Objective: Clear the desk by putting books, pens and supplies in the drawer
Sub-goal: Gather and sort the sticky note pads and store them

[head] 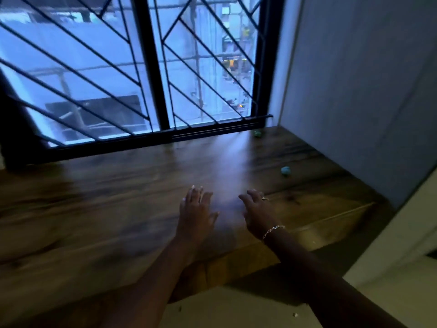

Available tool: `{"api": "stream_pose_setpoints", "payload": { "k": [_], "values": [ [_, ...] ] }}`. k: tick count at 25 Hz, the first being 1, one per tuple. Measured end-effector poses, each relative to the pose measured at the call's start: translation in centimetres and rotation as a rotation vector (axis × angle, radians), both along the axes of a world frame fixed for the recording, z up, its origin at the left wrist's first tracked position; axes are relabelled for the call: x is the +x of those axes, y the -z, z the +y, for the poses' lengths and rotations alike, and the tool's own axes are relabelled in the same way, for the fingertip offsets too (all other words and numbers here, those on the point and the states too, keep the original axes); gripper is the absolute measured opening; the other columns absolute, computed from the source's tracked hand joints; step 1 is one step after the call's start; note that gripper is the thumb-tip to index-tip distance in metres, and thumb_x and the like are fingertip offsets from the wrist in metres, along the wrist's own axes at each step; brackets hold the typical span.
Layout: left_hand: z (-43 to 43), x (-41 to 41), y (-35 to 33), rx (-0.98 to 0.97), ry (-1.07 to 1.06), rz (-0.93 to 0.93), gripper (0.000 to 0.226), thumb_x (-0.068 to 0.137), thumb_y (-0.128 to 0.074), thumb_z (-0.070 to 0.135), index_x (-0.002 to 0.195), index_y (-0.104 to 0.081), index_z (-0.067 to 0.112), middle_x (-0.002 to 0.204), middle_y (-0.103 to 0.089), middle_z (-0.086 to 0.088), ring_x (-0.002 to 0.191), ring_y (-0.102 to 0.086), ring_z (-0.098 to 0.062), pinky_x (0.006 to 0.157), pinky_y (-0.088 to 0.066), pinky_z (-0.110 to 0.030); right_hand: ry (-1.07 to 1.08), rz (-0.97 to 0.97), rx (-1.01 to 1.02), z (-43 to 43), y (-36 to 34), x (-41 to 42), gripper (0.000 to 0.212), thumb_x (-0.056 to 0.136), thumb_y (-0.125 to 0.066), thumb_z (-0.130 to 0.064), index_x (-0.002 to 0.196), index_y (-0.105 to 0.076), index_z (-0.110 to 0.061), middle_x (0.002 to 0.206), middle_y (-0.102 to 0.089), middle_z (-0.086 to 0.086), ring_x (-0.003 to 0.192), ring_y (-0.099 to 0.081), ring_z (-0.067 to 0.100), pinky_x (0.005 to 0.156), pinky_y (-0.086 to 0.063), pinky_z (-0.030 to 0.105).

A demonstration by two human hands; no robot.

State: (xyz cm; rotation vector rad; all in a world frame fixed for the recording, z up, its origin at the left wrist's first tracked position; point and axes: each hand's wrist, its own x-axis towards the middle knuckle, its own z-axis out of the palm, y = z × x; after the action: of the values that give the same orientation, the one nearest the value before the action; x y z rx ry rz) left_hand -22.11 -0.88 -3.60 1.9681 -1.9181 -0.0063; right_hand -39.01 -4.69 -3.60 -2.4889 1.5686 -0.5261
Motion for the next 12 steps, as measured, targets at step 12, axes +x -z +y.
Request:
{"api": "stream_pose_setpoints", "payload": {
  "k": [12],
  "values": [
    [-19.6, -6.9, 0.5, 0.031, 0.214, -0.039, 0.056, 0.093, -0.049, 0.037, 0.142, -0.031, 0.015, 0.149, -0.029, -0.007, 0.142, -0.016, -0.023, 0.114, -0.021, -0.033, 0.127, 0.2, 0.145, -18.4, 0.4, -9.7, 0.051, 0.097, -0.036, -0.017, 0.145, -0.021, -0.011, 0.156, -0.012, 0.013, 0.144, -0.014, 0.028, 0.113, -0.02, 0.032]
  ]
}}
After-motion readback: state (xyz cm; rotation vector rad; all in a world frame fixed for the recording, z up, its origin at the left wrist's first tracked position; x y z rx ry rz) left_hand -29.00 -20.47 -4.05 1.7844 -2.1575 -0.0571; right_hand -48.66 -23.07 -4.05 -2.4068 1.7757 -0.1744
